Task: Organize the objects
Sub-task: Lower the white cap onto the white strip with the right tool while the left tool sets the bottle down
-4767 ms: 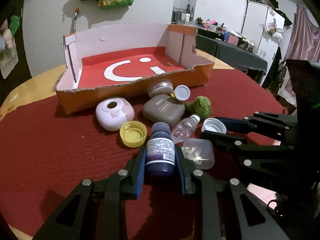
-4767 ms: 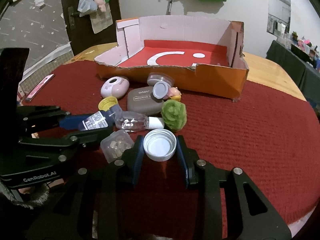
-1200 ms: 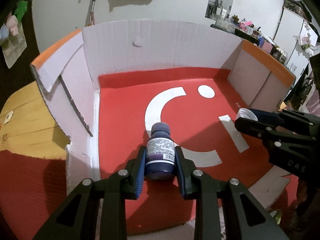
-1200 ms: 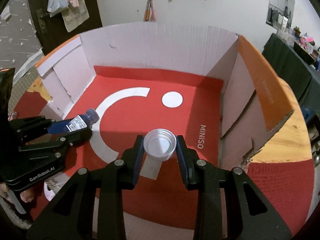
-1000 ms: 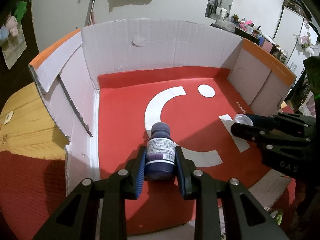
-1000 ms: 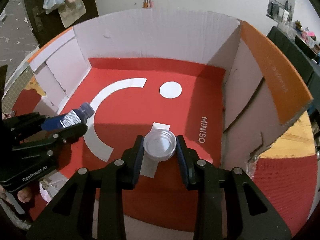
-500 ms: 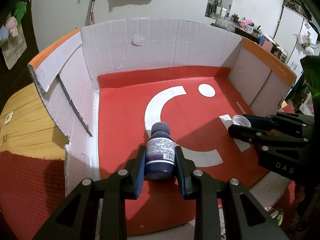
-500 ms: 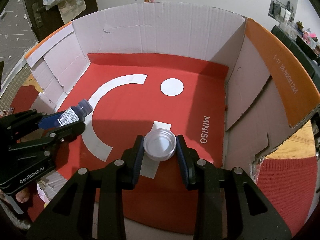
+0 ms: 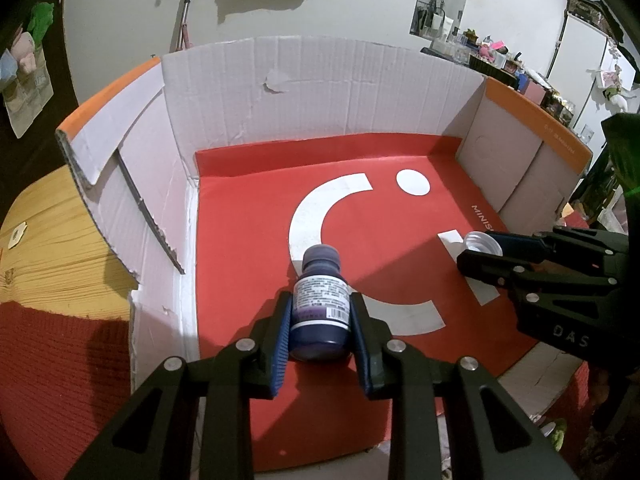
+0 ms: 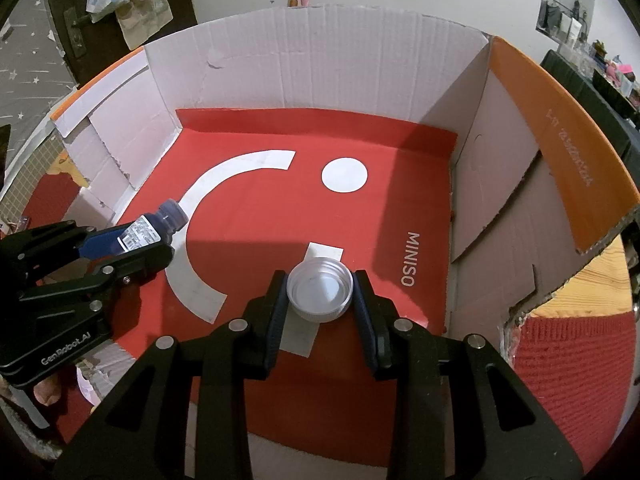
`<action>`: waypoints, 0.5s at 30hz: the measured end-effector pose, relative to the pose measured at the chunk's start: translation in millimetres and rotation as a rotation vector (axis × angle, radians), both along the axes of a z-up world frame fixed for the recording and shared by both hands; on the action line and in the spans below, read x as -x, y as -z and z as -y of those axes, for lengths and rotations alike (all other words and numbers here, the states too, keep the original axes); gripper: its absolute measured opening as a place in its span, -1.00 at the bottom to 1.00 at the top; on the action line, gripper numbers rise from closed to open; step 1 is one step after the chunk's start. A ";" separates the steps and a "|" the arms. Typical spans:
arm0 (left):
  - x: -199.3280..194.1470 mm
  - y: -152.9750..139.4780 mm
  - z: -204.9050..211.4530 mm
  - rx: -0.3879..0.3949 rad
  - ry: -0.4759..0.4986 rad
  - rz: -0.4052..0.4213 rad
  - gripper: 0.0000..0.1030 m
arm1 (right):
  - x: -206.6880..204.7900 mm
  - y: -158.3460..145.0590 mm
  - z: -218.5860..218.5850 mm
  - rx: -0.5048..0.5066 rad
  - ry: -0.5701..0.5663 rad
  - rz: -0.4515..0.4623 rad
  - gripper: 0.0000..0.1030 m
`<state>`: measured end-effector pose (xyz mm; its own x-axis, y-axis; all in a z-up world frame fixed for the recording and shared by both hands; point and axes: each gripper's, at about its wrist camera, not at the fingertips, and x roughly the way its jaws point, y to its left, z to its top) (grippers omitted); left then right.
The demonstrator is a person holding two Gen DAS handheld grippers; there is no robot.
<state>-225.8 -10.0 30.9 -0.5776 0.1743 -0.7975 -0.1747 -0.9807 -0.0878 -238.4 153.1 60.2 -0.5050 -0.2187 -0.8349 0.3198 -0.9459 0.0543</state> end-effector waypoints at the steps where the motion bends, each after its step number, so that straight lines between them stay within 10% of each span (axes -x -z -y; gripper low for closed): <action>1: -0.1 0.0 0.0 0.000 0.000 0.000 -0.45 | -0.1 -0.3 0.2 0.003 -0.001 0.001 -0.40; 15: -4.7 -9.4 3.9 0.001 -0.016 -0.031 -0.38 | -14.1 -12.4 -4.8 0.023 -0.007 -0.017 -0.39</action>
<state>-221.1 -13.9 40.3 -0.6046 0.1644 -0.7794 -0.1616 -0.9834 -0.0820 -224.3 157.9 72.5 -0.5178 -0.2415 -0.8207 0.3271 -0.9423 0.0709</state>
